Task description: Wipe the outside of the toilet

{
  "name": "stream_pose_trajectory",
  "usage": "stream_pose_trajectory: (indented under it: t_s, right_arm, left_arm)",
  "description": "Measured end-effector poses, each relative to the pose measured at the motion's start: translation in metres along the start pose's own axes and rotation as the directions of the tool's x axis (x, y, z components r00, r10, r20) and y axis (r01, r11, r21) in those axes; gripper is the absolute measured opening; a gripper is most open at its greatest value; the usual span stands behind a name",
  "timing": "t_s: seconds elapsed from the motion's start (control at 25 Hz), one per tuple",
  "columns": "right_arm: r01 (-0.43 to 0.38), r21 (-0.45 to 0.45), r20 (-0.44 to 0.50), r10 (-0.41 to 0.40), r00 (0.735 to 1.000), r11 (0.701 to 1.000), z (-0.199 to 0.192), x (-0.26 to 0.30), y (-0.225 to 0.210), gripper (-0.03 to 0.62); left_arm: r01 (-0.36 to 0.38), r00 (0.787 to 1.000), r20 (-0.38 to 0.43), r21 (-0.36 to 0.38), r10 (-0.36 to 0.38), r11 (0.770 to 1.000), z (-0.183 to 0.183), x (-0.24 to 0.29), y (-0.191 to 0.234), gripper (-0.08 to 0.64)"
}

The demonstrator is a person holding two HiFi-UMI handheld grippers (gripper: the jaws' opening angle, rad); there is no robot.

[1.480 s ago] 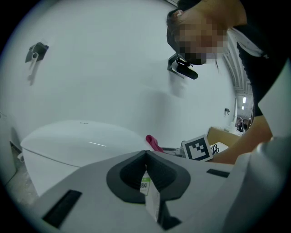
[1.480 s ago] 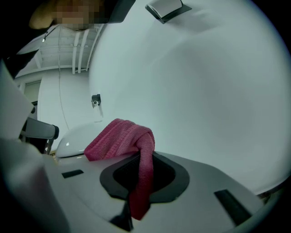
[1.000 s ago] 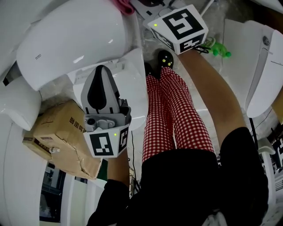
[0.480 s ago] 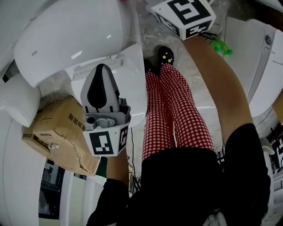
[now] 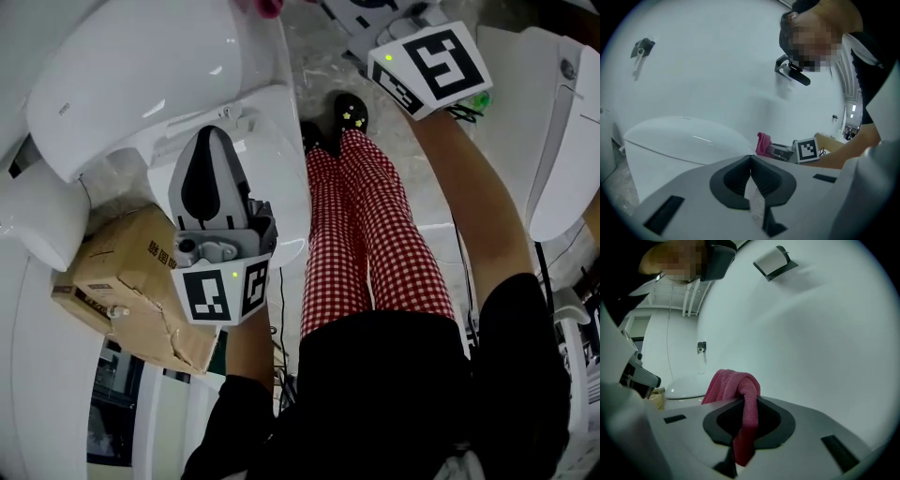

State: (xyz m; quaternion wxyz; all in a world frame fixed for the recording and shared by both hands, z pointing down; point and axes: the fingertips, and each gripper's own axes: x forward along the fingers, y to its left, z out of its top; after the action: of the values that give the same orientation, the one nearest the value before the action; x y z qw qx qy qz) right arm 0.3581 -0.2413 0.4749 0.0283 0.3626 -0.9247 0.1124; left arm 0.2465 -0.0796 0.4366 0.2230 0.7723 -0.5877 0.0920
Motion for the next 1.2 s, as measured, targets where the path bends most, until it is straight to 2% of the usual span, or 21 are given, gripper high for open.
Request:
stream_pose_trajectory:
  t_s: [0.24,0.44,0.6,0.84,1.04,1.2]
  right_arm:
    - [-0.002,0.058,-0.001,0.002,1.0,0.998,-0.016,-0.036,0.017,0.055]
    - [-0.045,0.105,-0.037,0.05,0.998,0.993,-0.042,-0.053,0.045,0.055]
    - [-0.094,0.107,-0.064,0.101,0.993,0.99,-0.063,-0.056,0.069,0.055]
    - [-0.136,0.148,-0.143,0.157,0.977,0.98,-0.105,-0.056,0.1,0.055]
    - [-0.114,0.176,-0.198,0.148,0.969,0.978,-0.133,-0.057,0.102,0.055]
    - [-0.103,0.21,-0.213,0.149,0.966,0.972,-0.149,-0.051,0.108,0.055]
  left_arm:
    - [0.023,1.0,-0.013,0.091,-0.022,0.996,-0.003,0.002,-0.015,0.009]
    - [0.04,0.999,-0.015,0.084,-0.039,0.996,-0.006,0.003,-0.021,0.009]
    - [0.039,0.999,-0.031,0.082,-0.036,0.996,-0.011,0.006,-0.02,0.009]
    - [0.047,0.998,-0.038,0.081,-0.044,0.996,-0.016,0.009,-0.02,0.009]
    - [0.069,0.997,-0.038,0.096,-0.066,0.993,-0.02,0.011,-0.02,0.009]
    - [0.067,0.997,-0.051,0.081,-0.063,0.994,-0.026,0.012,-0.017,0.009]
